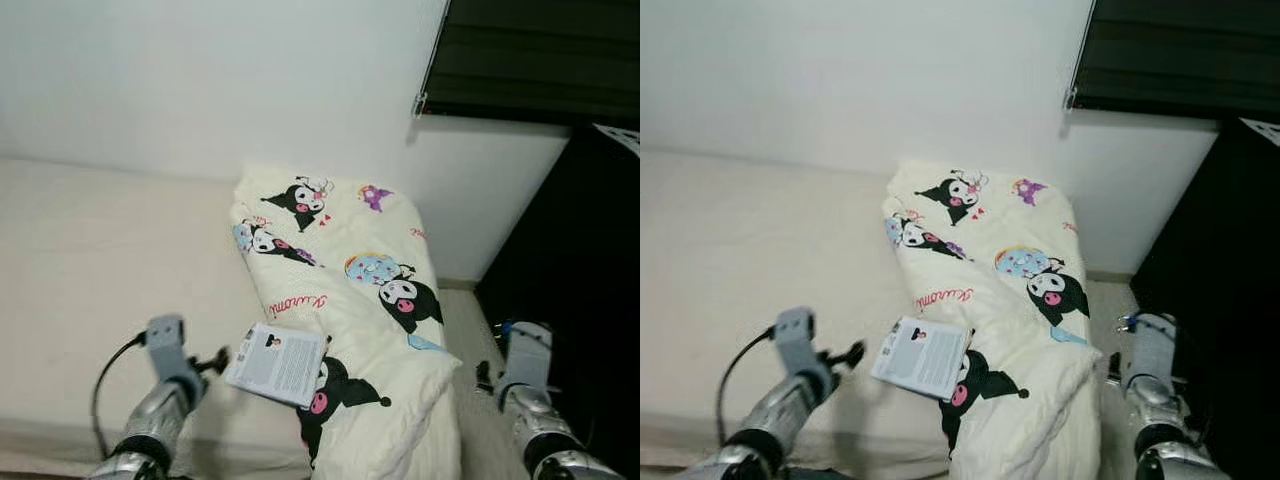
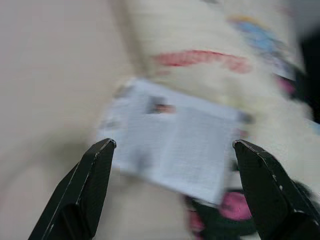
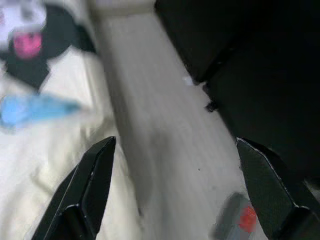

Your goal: Clean up the room

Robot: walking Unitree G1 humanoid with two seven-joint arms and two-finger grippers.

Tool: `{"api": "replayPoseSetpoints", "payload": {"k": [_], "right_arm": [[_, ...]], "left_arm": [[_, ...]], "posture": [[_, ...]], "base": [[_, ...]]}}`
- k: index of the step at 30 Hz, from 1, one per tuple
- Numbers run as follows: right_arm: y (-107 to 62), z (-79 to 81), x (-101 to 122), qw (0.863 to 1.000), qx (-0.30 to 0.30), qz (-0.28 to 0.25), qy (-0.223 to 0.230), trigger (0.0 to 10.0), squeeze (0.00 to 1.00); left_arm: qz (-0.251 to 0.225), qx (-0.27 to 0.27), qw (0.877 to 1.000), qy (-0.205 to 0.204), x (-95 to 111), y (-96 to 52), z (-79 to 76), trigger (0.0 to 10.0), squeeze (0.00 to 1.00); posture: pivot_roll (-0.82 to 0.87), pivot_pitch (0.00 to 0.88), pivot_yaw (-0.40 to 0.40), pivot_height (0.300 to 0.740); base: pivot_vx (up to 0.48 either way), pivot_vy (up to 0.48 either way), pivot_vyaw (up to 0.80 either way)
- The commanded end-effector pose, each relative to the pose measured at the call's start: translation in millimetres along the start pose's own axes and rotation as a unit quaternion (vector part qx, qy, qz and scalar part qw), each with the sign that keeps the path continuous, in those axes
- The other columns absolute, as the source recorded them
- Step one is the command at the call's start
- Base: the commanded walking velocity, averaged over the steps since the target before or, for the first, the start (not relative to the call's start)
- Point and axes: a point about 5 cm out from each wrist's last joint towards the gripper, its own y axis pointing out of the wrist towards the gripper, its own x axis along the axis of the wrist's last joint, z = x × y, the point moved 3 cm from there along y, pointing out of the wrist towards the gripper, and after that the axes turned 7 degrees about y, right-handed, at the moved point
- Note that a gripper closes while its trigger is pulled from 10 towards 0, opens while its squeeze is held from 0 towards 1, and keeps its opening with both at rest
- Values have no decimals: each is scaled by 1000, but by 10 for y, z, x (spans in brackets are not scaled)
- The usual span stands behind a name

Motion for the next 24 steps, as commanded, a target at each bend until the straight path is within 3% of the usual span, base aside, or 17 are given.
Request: {"api": "replayPoseSetpoints", "payload": {"k": [1,3,6,7,10,16,24], "right_arm": [[12,97,167,999,25,-29,31,10000,0],[5,265,265,996,63,-46,39,10000,0],[1,315,294,995,73,-51,42,10000,0],[-6,396,348,993,89,-58,48,10000,0],[-30,591,468,987,127,-71,62,10000,0],[-86,874,537,978,187,-76,55,10000,0],[-125,1001,544,971,222,-78,45,10000,0]], "left_arm": [[12,-42,999,-5,-77,20,-160,10000,0],[9,-65,995,-79,-84,43,-256,10000,0],[11,-73,992,-100,-92,48,-287,10000,0],[21,-72,993,-94,-127,53,-316,10000,0],[12,-31,989,-142,-109,68,-259,10000,0],[5,-34,979,-199,-133,65,-286,10000,0],[-26,-63,959,-276,-39,99,-390,10000,0]], "posture": [[-69,0,-62,670],[-73,0,-63,660],[-73,0,-63,655],[-76,0,-63,650],[-66,0,-71,635],[-65,0,-78,610],[-76,0,-78,580]], "base": [[0,0,0],[0,0,0],[0,0,0],[0,0,0],[0,0,0],[0,0,0],[0,0,0]]}}
